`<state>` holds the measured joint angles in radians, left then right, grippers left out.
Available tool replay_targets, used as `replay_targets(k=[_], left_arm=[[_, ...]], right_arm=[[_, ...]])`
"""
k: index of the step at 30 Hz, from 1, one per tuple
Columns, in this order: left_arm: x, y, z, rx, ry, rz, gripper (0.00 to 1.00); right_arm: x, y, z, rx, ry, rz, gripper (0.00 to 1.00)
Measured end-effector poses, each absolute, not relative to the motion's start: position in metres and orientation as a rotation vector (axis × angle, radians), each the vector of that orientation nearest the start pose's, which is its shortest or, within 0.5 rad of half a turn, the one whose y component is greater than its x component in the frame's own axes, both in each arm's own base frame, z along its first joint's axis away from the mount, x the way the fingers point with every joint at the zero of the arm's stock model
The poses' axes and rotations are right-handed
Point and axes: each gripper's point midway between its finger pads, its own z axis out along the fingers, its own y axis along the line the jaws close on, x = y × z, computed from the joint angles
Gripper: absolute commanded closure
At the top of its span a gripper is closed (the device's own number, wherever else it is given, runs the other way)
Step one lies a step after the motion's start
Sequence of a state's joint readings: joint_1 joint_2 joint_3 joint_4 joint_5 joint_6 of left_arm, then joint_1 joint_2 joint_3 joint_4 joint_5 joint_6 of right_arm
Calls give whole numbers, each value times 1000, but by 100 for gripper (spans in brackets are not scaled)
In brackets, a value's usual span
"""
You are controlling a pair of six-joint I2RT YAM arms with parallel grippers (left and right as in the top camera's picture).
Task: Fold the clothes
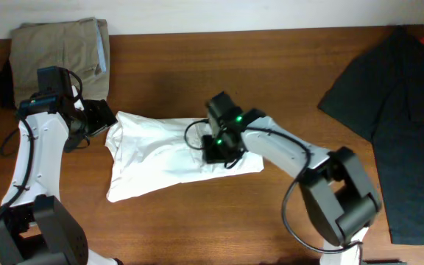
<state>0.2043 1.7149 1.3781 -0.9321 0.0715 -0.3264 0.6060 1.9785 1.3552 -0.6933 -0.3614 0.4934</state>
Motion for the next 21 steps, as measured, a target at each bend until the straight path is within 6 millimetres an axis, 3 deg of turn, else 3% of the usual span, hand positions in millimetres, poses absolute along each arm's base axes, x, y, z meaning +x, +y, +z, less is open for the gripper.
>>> replay_targets(k=[1, 3, 5, 7, 8, 9, 10, 12, 14, 16, 17, 21], left_arm=[[376, 65, 116, -730, 2747, -128, 1], [376, 65, 116, -730, 2747, -128, 1], [376, 65, 116, -731, 2748, -128, 1], [376, 65, 116, -730, 2748, -127, 1], [376, 65, 116, -731, 2750, -128, 1], [376, 65, 116, -731, 2750, -128, 1], [376, 65, 116, -731, 2750, -127, 1], [376, 65, 116, -731, 2750, -128, 1], [376, 65, 116, -731, 2750, -128, 1], [376, 65, 116, -731, 2751, -128, 1], [376, 65, 116, -730, 2751, -128, 1], [376, 65, 116, -730, 2750, -127, 1]], right_arm=[[301, 297, 29, -271, 3044, 684, 92], [283, 314, 19, -351, 3070, 694, 93], [270, 318, 21, -384, 3107, 664, 92], [276, 312, 33, -383, 3115, 570, 86], [290, 311, 48, -383, 3077, 508, 71], [303, 310, 63, -376, 3036, 465, 64], [311, 306, 72, -364, 3018, 427, 63], [356, 298, 104, -275, 2897, 411, 63], [396, 275, 117, -155, 2820, 458, 69], [410, 260, 116, -90, 2819, 509, 73], [410, 266, 110, -99, 2830, 541, 73], [398, 314, 47, -210, 2911, 674, 73]])
